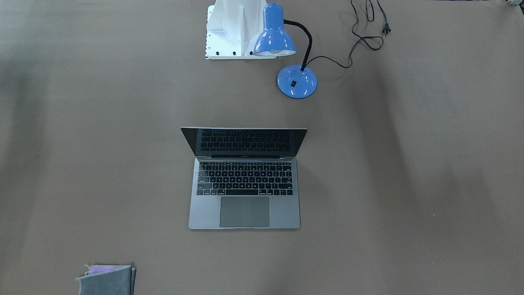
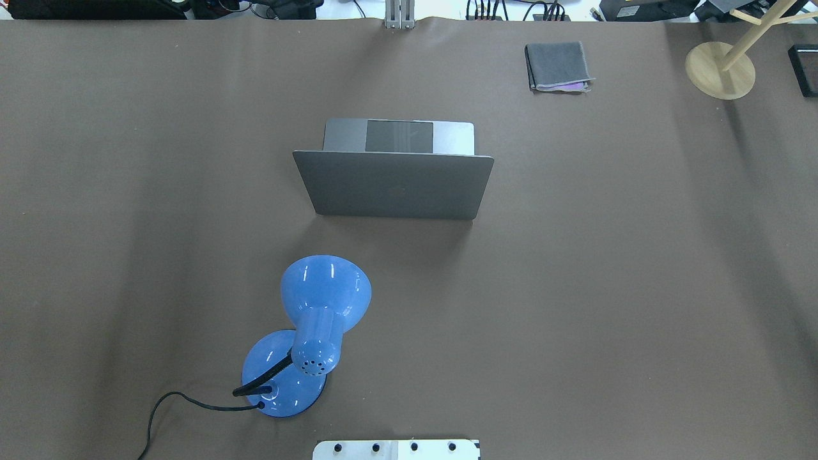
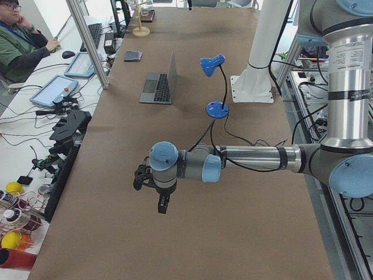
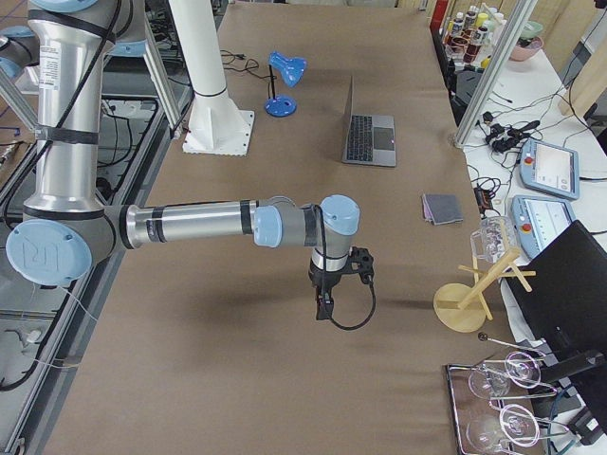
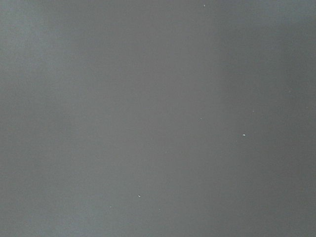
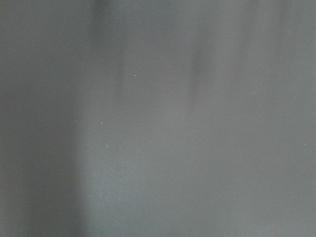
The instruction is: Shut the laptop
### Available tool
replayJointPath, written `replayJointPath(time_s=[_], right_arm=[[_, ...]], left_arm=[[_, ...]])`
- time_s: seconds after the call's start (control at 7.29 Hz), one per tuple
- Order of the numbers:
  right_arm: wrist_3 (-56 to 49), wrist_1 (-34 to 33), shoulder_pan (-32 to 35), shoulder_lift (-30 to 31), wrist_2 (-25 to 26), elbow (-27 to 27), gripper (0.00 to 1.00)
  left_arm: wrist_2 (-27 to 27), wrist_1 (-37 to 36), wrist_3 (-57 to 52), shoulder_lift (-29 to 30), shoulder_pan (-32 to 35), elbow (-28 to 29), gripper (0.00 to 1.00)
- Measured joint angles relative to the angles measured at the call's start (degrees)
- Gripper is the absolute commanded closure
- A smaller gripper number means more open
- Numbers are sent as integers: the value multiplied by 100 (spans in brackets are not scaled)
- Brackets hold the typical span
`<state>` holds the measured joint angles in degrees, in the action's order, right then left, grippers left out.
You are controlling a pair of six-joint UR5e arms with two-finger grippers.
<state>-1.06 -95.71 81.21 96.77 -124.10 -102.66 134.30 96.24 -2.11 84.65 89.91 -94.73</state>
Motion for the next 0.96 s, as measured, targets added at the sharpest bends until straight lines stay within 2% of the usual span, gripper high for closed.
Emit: replayJointPath(time_s=[0.96], right_arm=[[-4,66,-1,-4,2,-24,0]], left_arm=[[0,88,-12,21,0,-2,1]])
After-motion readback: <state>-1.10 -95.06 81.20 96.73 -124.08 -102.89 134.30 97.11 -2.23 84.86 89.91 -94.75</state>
